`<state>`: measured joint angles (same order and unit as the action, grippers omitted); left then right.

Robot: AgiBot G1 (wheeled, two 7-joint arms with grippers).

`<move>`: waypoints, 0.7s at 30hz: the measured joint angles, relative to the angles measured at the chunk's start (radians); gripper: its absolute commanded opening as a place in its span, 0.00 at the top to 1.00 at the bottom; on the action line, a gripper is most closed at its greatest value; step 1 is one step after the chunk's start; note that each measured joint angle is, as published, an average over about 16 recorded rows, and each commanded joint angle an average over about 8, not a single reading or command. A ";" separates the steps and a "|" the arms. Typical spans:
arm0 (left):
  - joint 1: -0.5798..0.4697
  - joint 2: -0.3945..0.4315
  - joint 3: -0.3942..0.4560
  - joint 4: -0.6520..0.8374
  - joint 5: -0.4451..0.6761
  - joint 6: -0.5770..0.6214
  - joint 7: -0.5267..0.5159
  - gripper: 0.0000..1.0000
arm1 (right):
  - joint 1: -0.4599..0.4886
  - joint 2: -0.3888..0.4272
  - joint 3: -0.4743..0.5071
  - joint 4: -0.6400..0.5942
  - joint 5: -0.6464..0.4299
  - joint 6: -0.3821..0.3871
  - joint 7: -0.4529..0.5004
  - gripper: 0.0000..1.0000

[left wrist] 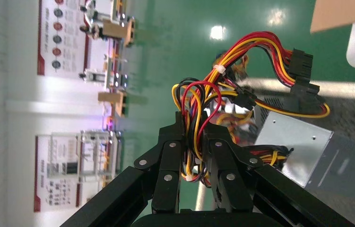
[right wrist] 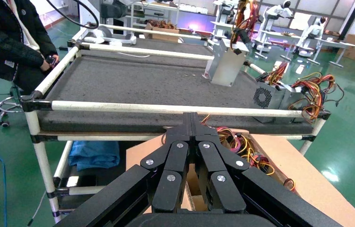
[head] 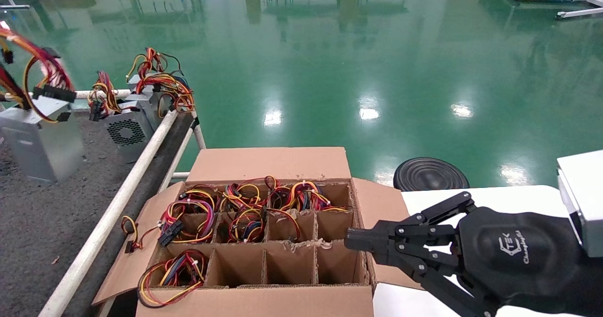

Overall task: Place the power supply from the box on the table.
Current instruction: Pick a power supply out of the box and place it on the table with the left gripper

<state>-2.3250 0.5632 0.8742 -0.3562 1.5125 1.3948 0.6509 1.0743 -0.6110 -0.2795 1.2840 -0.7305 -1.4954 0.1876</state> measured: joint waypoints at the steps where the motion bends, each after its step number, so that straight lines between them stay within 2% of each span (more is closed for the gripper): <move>1: -0.003 -0.001 0.003 0.006 0.005 0.000 0.000 1.00 | 0.000 0.000 0.000 0.000 0.000 0.000 0.000 1.00; 21: -0.018 0.011 0.049 0.116 0.049 0.020 0.006 1.00 | 0.000 0.000 0.000 0.000 0.000 0.000 0.000 1.00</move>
<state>-2.3432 0.5747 0.9234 -0.2399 1.5612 1.4144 0.6571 1.0743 -0.6110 -0.2795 1.2840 -0.7305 -1.4954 0.1876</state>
